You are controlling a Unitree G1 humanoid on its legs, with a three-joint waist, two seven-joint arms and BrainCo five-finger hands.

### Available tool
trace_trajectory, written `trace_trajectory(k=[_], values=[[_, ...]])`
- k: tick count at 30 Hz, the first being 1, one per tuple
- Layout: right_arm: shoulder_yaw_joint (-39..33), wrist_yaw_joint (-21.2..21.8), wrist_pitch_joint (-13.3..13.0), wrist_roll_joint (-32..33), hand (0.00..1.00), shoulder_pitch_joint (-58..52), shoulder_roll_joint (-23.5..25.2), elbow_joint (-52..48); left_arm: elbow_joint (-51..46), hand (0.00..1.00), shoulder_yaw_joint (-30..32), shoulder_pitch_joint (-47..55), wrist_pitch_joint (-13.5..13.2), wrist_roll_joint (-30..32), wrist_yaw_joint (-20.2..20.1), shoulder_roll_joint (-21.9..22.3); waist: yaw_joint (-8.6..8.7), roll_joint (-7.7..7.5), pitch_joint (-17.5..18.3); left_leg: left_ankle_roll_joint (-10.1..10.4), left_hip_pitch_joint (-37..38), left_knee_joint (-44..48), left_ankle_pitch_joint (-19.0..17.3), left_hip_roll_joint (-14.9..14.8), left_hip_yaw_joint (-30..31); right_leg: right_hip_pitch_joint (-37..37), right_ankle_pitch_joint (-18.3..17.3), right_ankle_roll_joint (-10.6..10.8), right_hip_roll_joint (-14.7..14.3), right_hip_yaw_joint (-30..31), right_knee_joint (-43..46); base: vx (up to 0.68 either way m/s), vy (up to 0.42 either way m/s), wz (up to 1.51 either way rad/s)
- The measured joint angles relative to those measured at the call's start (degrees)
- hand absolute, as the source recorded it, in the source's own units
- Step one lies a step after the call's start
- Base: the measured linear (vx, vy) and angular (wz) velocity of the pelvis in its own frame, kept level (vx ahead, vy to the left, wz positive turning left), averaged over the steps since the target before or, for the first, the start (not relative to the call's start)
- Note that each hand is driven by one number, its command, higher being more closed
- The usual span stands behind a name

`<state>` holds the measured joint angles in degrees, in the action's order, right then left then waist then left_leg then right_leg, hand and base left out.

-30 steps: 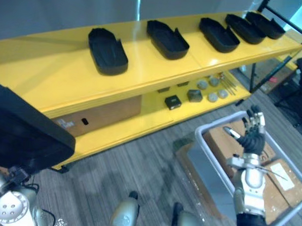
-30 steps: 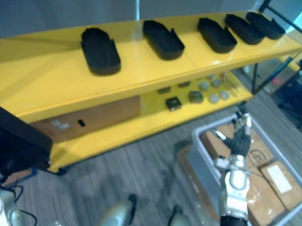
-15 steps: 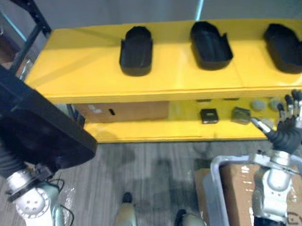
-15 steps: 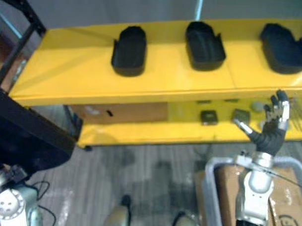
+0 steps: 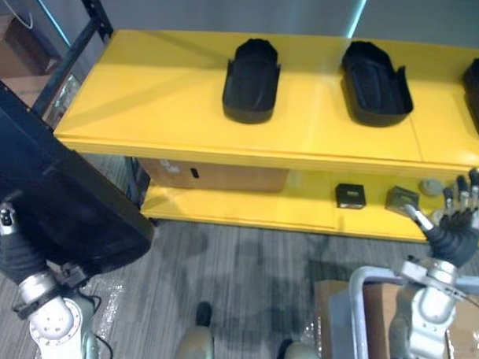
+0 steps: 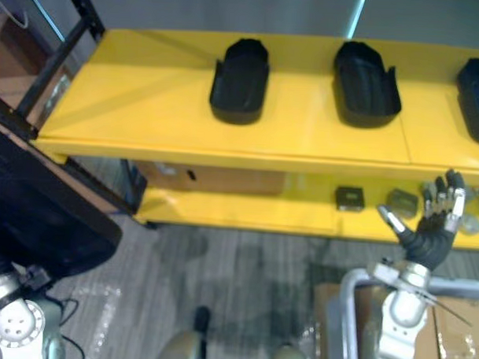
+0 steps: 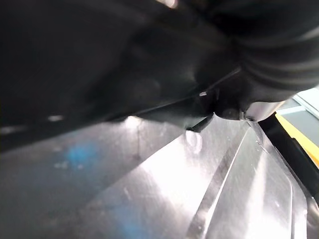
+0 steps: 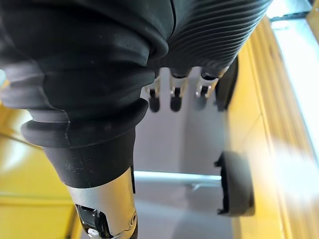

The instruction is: Walk over and take plastic housings, then place them on the shelf

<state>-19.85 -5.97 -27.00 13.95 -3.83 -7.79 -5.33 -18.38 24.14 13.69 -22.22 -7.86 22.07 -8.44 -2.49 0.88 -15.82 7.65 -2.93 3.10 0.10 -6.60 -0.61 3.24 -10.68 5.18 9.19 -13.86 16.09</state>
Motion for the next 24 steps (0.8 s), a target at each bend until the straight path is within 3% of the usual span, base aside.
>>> trace_trajectory(k=[7,11,17,19,21,23,24], values=[[4.25,-0.62,1.12,-0.23,0.00,0.06,0.25,4.62,-0.76,1.00,1.17,1.07,0.04,2.71,-0.77,0.38,-0.28,0.01,0.34,-0.82,1.08,-3.84,2.66,0.45,0.07,0.86,2.87,-0.10,-0.11,0.03,-2.97,-0.02,0.021,0.02],[4.95,-1.11,2.26,-0.06,0.00,-0.69,0.70,8.84,-0.66,1.00,3.97,1.08,0.30,9.04,0.30,-0.37,-0.24,0.05,1.55,-1.80,2.03,-6.35,3.69,0.76,-0.38,0.91,3.47,0.21,0.49,0.39,-3.44,-0.04,0.034,-0.01],[5.38,0.39,2.14,1.19,0.00,-4.18,0.75,10.69,1.54,1.00,3.28,-0.09,2.83,7.59,2.60,-1.06,0.23,2.14,5.09,-2.36,2.96,-7.84,4.23,1.72,-3.05,1.59,4.90,1.32,1.40,1.85,-6.26,-0.02,0.039,-0.15],[5.37,0.47,2.08,1.15,0.00,-5.18,1.06,10.68,1.57,1.00,1.16,-0.35,3.34,4.97,2.38,1.07,0.35,2.36,5.22,-2.28,2.89,-7.89,4.29,2.40,-2.54,1.82,4.75,1.41,1.75,1.32,-6.20,-0.04,0.025,0.12],[5.33,-0.68,2.04,1.17,0.00,-5.66,1.74,10.63,1.59,1.00,-1.20,-0.37,3.42,1.47,1.29,3.81,0.74,2.10,5.06,-2.33,3.05,-7.69,4.23,3.19,-1.01,1.30,3.69,1.09,2.79,0.74,-2.57,-0.05,0.021,0.36],[5.36,-2.32,2.00,1.04,0.00,-6.64,2.51,10.53,1.60,1.00,-3.15,0.01,3.50,-0.78,-0.57,5.71,1.22,1.25,4.33,-3.53,2.67,-3.74,3.26,3.97,0.38,-2.53,2.80,-0.31,4.92,1.68,8.66,-0.04,0.044,0.41],[5.57,-3.08,1.99,1.01,0.00,-6.99,3.68,10.38,1.53,1.00,-2.96,0.75,3.51,-1.13,-1.70,5.73,1.03,0.58,3.40,-3.60,2.39,-0.07,0.84,4.39,0.83,-4.67,3.30,-1.72,5.60,4.16,16.76,-0.07,0.030,0.27]])
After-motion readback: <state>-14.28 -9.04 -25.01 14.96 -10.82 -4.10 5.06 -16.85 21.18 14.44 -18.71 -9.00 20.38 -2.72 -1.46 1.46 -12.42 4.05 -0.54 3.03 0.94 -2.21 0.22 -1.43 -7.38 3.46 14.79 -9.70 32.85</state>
